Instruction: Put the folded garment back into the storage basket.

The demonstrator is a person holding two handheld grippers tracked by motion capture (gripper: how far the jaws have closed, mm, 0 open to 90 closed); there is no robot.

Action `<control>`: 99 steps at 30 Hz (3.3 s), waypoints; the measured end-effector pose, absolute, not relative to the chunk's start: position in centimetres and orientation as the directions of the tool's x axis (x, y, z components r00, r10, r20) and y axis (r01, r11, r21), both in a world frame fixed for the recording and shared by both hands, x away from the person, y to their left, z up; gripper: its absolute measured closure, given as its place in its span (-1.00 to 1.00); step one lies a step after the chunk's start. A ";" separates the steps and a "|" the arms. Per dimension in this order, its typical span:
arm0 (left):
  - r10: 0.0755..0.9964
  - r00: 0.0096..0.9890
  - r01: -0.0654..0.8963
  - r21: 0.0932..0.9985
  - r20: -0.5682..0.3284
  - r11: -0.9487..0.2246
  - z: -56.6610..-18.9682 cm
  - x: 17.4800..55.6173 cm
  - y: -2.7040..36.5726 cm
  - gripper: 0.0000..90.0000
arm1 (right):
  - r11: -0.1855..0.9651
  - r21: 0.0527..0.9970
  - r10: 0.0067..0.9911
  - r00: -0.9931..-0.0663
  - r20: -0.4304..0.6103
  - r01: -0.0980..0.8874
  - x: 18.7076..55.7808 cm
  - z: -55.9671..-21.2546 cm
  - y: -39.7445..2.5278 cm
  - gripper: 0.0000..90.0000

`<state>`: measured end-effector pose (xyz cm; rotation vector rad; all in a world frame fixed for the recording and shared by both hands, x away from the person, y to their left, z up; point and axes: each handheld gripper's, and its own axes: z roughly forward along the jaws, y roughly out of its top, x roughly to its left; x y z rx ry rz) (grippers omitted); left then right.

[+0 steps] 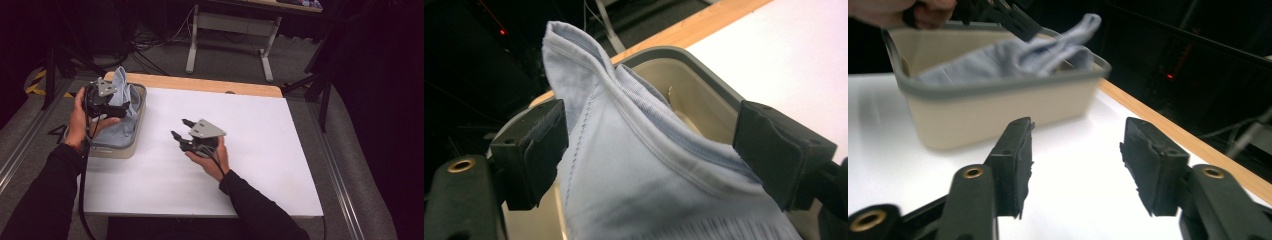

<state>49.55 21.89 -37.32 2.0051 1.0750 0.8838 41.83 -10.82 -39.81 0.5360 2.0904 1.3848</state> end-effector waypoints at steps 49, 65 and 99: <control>0.720 0.629 0.530 0.516 0.293 -0.673 -39.0 54.0 20.5 0.83 | 0.419 0.898 0.788 -0.546 -0.285 0.136 36.7 -41.0 -29.7 -0.21; 0.737 0.609 0.572 0.481 0.293 -0.664 -40.9 54.9 19.2 0.79 | 0.440 0.886 0.772 -0.565 -0.291 0.144 36.8 -41.3 -29.3 -0.23; 0.828 0.508 0.431 0.763 0.236 -0.482 -38.7 50.8 21.3 0.05 | 0.420 0.901 0.778 -0.555 -0.294 0.110 36.5 -40.9 -29.0 -0.32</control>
